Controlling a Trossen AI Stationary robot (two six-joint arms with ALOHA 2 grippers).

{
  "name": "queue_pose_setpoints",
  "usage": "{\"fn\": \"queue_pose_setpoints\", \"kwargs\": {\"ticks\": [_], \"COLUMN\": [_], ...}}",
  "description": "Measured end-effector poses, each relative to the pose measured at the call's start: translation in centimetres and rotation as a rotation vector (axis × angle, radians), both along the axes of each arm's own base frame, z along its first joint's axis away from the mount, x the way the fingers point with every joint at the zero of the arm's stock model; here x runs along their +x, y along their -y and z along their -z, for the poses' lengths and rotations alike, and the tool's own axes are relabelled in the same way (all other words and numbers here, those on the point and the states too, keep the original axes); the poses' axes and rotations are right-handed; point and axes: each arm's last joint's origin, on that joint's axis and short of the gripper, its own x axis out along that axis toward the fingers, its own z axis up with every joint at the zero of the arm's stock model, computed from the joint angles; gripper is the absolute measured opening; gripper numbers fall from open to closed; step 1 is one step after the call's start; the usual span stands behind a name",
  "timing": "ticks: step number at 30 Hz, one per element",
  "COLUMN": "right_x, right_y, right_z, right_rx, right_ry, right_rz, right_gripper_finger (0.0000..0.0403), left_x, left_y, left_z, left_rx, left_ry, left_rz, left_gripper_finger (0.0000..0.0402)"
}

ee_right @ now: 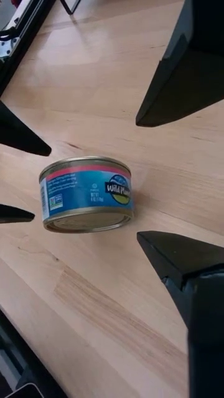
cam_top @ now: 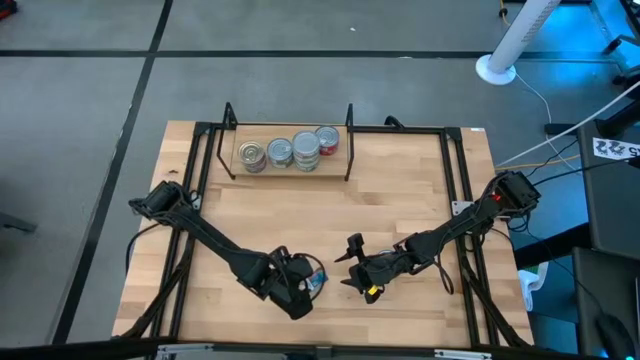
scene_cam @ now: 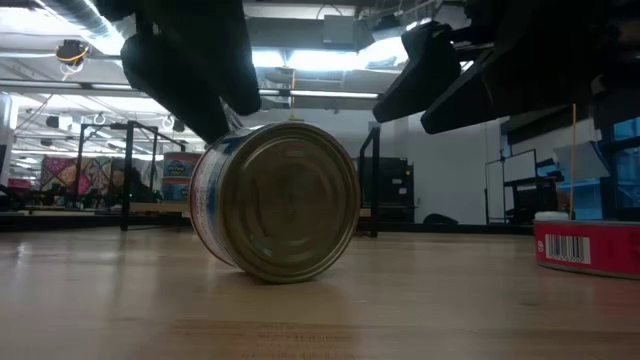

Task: Stack canned seafood by type on shelf
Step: Stack the blue tuna can on top of the other blue tuna can on the shelf

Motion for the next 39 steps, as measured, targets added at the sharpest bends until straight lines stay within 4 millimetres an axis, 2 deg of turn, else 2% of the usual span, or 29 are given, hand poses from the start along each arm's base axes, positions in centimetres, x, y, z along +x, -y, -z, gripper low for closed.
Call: {"fn": "queue_pose_setpoints", "kwargs": {"ticks": [27, 39], "right_x": [0.0, -0.1], "right_y": [0.0, 0.0], "right_z": [0.0, 0.2], "right_rx": [0.000, -0.009], "right_ry": [0.000, -0.017], "right_rz": [0.000, 0.000], "right_gripper_finger": [0.0289, 0.0289], "left_x": [0.8, 1.4], "left_y": [0.3, 0.7], "left_z": [-0.5, 2.6], "left_rx": [0.018, 0.075], "left_ry": [0.111, 0.039], "left_rz": [0.004, 0.025], "left_gripper_finger": [0.0294, 0.0294]}}
